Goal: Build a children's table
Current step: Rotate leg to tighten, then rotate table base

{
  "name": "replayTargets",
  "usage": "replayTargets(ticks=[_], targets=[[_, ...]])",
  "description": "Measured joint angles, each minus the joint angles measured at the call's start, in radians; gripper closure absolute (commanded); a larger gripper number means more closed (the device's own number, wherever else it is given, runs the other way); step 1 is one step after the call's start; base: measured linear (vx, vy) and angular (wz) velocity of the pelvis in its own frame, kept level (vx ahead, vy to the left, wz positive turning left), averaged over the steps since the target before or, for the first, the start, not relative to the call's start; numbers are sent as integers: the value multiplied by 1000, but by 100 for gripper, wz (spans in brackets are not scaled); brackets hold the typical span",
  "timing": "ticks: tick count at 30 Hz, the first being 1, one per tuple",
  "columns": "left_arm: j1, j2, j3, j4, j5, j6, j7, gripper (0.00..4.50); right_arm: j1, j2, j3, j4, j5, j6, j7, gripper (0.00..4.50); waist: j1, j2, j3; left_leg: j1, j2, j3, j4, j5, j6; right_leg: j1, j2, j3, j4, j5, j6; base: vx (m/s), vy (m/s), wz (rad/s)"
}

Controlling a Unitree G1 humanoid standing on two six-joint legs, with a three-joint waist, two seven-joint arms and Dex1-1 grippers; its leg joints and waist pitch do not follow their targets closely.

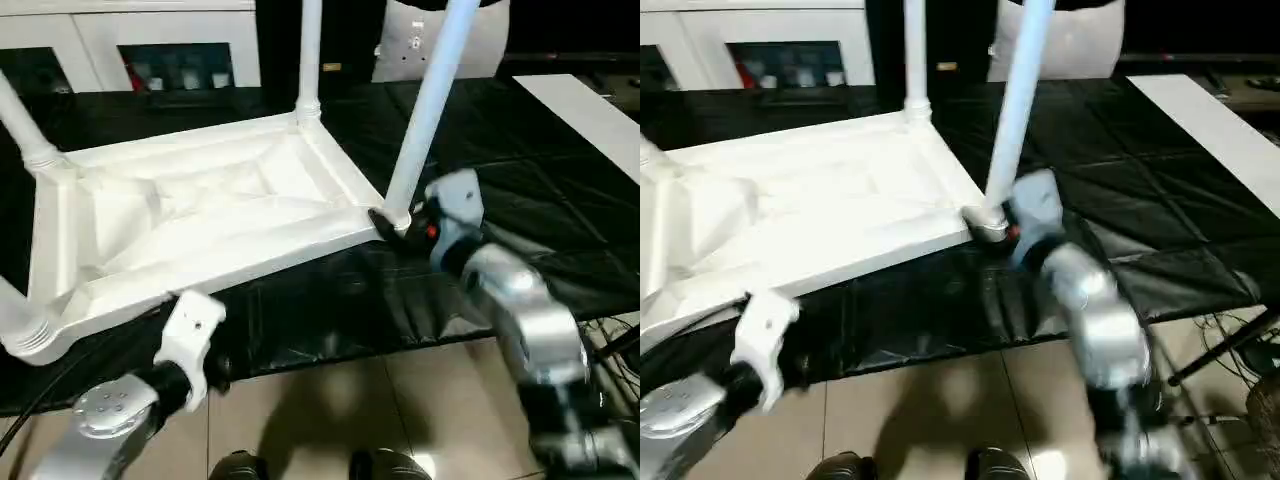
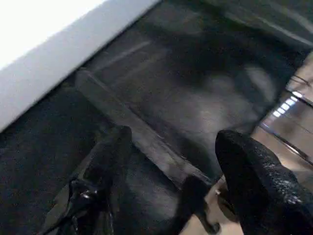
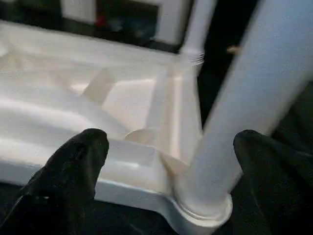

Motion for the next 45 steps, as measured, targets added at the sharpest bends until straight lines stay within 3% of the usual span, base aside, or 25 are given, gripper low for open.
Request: replayTargets(ticks=[5, 10, 14, 21, 26, 30, 32, 34, 37, 40, 43, 45], targets=[[-53, 51, 0, 48, 23, 45, -1, 118, -72, -18, 37, 108, 3, -37, 136, 0, 2, 0, 0, 1, 4, 5, 0, 0, 0, -1, 0, 0, 1, 3, -4, 0, 0, 0], [-120, 42, 1, 108, 38, 106, 55, 89, -162, 36, 39, 253, -1, -91, 117, 0, 4, -1, -1, 1, 6, 10, 0, 4, -5, -6, 0, 2, 3, 12, -17, 0, 0, 0], [-161, 43, -6, 117, 37, 147, 60, 57, -267, 97, -33, 442, 1, -173, -24, 0, 12, -2, -2, -1, 6, 18, -2, 10, -7, -14, 0, 8, 12, 21, -23, 0, 0, 0], [-217, 21, -22, 169, 48, 139, 91, 3, -376, 78, -148, 660, 28, -284, -208, 0, 46, -3, -2, 2, 11, 30, -7, 10, -7, -17, 1, 16, 21, 21, -22, 0, 0, 0], [-278, -36, -47, 274, 89, 20, 151, 3, -441, -7, -222, 831, 39, -380, -277, 0, 78, -3, -2, -8, 17, 40, -7, 13, -5, -20, 1, 17, 21, 20, -21, 0, 0, 0], [-283, -45, -23, 293, 121, -53, 199, 3, -444, -74, -253, 840, 39, -415, -255, 0, 77, -4, -3, -17, 17, 43, -6, 16, 4, -29, 0, 19, 20, 21, -20, 0, 0, 0], [-277, -60, -12, 289, 123, -63, 211, 3, -444, -78, -257, 839, 39, -428, -235, 0, 62, -4, -3, -17, 19, 45, -6, 15, 5, -30, 0, 19, 20, 21, -20, 0, 0, 0], [-256, -81, -2, 265, 122, -75, 226, 3, -420, -71, -245, 804, 39, -442, -184, 0, 53, -4, -3, -17, 21, 46, -6, 15, 5, -30, 1, 18, 19, 21, -20, 0, 0, 0], [-123, -151, 19, 151, 101, -112, 266, 3, -272, -43, -181, 643, 59, -465, -7, 0, 31, -6, -4, -17, 24, 48, -7, 12, 8, -29, 3, 18, 18, 19, -17, 0, 0, 0], [12, -167, 33, 65, 93, -138, 288, 3, -125, -3, -114, 485, 89, -425, 67, 0, 29, -5, -3, -17, 27, 48, -10, 12, 8, -31, 6, 18, 17, 18, -15, 0, 0, 0], [122, -210, 68, 21, 100, -173, 338, 3, -22, -2, -37, 319, 80, -329, 45, 0, 33, -6, -3, -14, 26, 48, -14, 10, 2, -31, 7, 18, 16, 13, -7, 0, 0, 0], [133, -247, 109, 7, 116, -203, 390, 3, 3, -5, 5, 225, 79, -204, 37, 0, 36, -6, -3, -13, 27, 48, -15, 12, -2, -30, 8, 18, 15, 13, -6, 0, 0, 0]])
